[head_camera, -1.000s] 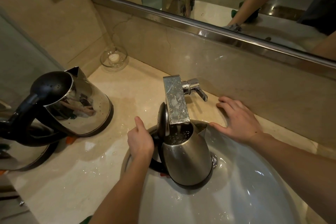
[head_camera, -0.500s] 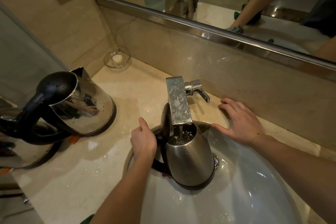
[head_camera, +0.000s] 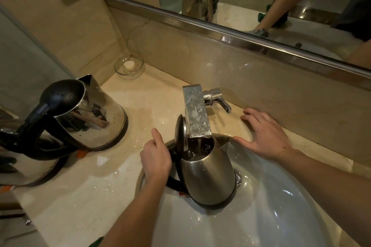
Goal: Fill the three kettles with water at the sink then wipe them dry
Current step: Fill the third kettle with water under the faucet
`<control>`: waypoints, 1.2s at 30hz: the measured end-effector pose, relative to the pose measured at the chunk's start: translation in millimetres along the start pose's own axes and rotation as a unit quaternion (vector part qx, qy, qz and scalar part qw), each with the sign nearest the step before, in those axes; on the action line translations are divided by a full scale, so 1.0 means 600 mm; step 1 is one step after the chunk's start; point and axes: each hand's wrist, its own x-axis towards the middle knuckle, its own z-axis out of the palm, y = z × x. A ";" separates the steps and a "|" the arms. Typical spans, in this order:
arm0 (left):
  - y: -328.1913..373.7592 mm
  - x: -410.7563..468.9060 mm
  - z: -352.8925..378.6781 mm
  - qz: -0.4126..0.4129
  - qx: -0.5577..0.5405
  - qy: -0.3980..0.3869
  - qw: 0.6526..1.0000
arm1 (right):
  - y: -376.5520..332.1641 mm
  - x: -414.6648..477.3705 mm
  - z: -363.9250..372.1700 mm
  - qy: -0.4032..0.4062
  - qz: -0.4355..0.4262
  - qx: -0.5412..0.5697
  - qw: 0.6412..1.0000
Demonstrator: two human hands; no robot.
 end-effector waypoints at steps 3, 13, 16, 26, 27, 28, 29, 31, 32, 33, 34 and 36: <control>-0.004 0.005 -0.004 0.002 0.006 -0.044 0.999 | -0.001 0.000 -0.002 -0.008 0.002 -0.003 1.000; 0.006 -0.003 -0.012 0.017 0.021 -0.050 0.998 | -0.003 0.000 -0.005 -0.019 0.007 -0.004 1.000; 0.005 0.001 -0.006 -0.006 0.021 -0.046 0.999 | -0.001 -0.001 -0.004 -0.014 0.004 -0.003 1.000; 0.004 0.011 0.004 -0.046 0.047 -0.046 0.997 | 0.003 0.000 0.003 0.002 -0.003 0.001 1.000; 0.004 0.012 0.004 -0.047 0.050 -0.046 0.997 | 0.002 -0.001 0.003 0.002 -0.003 0.001 1.000; 0.004 0.013 0.004 -0.047 0.052 -0.045 0.997 | 0.002 0.000 0.004 0.002 -0.003 0.001 1.000; 0.005 0.014 0.004 -0.046 0.053 -0.043 0.997 | 0.002 0.000 0.004 0.004 -0.004 0.002 1.000; 0.005 0.014 0.004 -0.048 0.056 -0.043 0.996 | 0.003 0.000 0.004 0.003 -0.004 0.005 1.000; 0.005 0.014 0.005 -0.048 0.057 -0.042 0.996 | 0.003 -0.001 0.004 0.003 -0.003 0.006 1.000; 0.004 0.015 0.005 -0.049 0.059 -0.041 0.996 | 0.003 -0.001 0.004 0.003 -0.003 0.007 1.000; 0.003 0.016 0.006 -0.049 0.060 -0.041 0.996 | 0.003 -0.001 0.005 0.004 -0.002 0.005 1.000; 0.001 0.018 0.007 -0.050 0.060 -0.044 0.996 | 0.004 -0.001 0.005 0.001 -0.001 0.000 1.000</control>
